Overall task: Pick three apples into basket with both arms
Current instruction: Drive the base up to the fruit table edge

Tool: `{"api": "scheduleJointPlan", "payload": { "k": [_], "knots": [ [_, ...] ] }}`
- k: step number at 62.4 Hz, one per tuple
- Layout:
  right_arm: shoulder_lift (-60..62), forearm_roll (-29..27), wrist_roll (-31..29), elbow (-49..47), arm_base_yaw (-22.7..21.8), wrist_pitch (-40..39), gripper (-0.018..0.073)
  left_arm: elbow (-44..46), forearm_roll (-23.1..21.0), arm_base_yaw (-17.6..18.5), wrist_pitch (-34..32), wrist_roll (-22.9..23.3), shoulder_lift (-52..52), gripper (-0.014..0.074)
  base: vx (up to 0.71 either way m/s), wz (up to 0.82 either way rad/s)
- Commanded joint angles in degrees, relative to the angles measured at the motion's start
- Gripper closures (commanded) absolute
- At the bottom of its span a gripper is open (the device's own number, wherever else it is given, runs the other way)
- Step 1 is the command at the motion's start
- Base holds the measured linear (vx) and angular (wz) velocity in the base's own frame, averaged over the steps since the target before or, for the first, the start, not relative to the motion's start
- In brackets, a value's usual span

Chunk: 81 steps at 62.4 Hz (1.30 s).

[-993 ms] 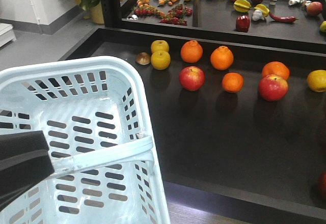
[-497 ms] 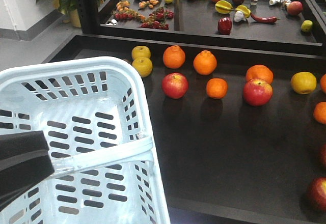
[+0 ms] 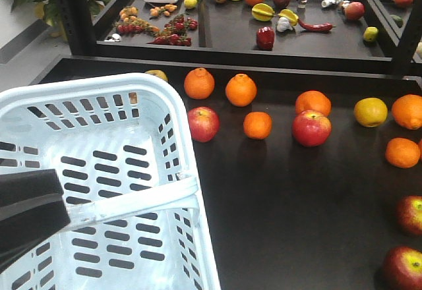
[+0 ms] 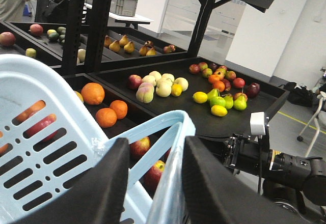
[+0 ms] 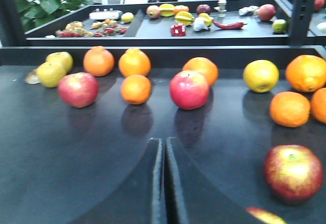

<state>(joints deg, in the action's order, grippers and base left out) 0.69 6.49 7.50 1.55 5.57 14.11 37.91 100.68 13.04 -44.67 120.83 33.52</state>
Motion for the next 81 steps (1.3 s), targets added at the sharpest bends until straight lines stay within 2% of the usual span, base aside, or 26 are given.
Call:
{"api": "scheduleJointPlan", "payload": {
  "k": [1, 81],
  "knots": [
    [0.67, 0.57, -0.44, 0.82, 0.06, -4.2, 0.0564, 1.63, 1.12, 0.19, 1.98, 1.08, 0.03, 0.0603, 0.11, -0.17],
    [0.67, 0.57, -0.44, 0.82, 0.06, -4.2, 0.0564, 1.63, 1.12, 0.19, 1.92, 1.08, 0.03, 0.0603, 0.07, -0.12]
  ]
}}
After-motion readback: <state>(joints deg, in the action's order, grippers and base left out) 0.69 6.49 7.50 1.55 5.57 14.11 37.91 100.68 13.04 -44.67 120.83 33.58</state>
